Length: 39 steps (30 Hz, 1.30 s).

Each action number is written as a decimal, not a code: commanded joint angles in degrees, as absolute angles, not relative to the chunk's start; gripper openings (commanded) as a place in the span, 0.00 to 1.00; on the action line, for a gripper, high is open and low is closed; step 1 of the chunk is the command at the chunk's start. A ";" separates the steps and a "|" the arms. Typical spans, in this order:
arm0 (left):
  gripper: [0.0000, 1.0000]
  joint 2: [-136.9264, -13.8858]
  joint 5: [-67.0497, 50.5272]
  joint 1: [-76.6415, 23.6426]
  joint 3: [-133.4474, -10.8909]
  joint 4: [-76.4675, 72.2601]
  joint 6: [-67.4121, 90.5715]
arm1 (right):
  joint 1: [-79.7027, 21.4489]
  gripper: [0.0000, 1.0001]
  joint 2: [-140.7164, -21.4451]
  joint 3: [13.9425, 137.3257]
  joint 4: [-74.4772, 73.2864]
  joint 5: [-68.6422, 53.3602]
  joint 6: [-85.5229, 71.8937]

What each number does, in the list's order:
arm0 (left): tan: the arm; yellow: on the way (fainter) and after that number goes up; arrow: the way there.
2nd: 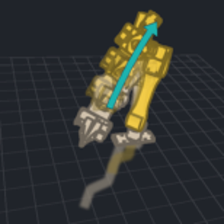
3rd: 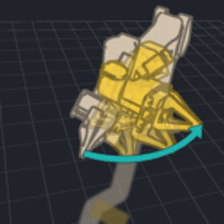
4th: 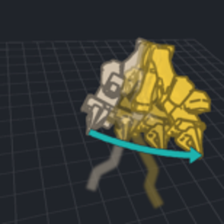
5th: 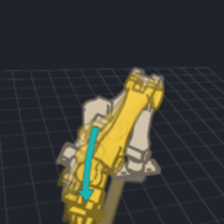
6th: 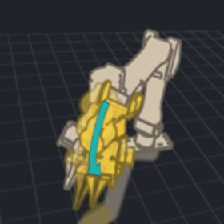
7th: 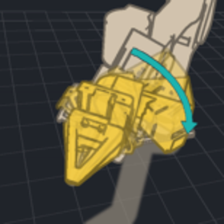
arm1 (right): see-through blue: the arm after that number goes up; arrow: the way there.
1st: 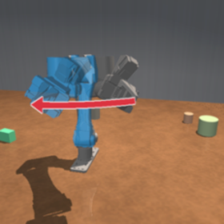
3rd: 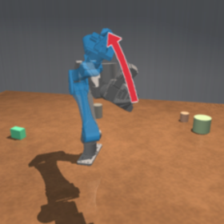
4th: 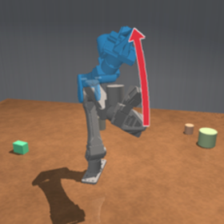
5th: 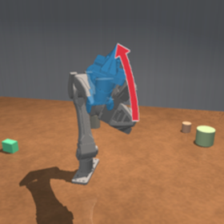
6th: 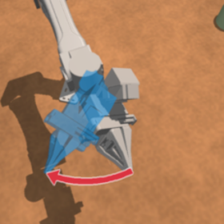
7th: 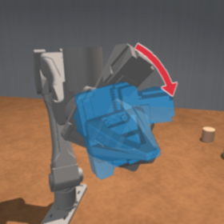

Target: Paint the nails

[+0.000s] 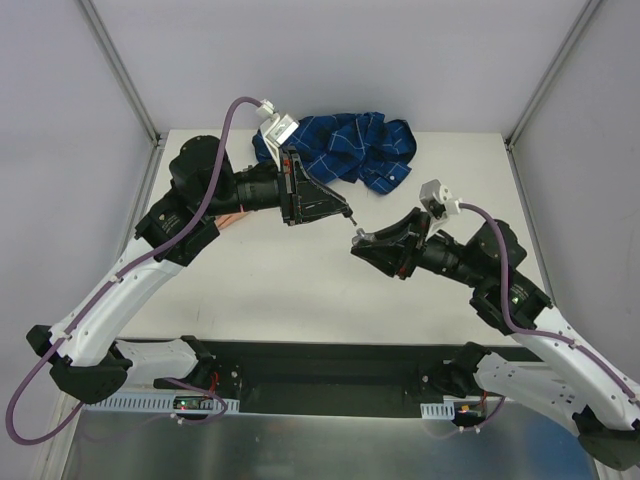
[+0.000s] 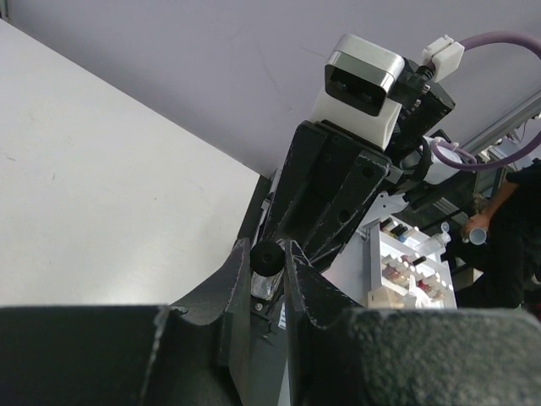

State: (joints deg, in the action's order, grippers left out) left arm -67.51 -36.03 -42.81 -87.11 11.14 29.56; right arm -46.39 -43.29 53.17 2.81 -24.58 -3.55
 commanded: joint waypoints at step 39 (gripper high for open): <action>0.00 -66.36 -37.62 -43.33 -85.25 7.73 30.59 | -48.34 0.00 -44.12 57.13 6.42 -21.80 -1.49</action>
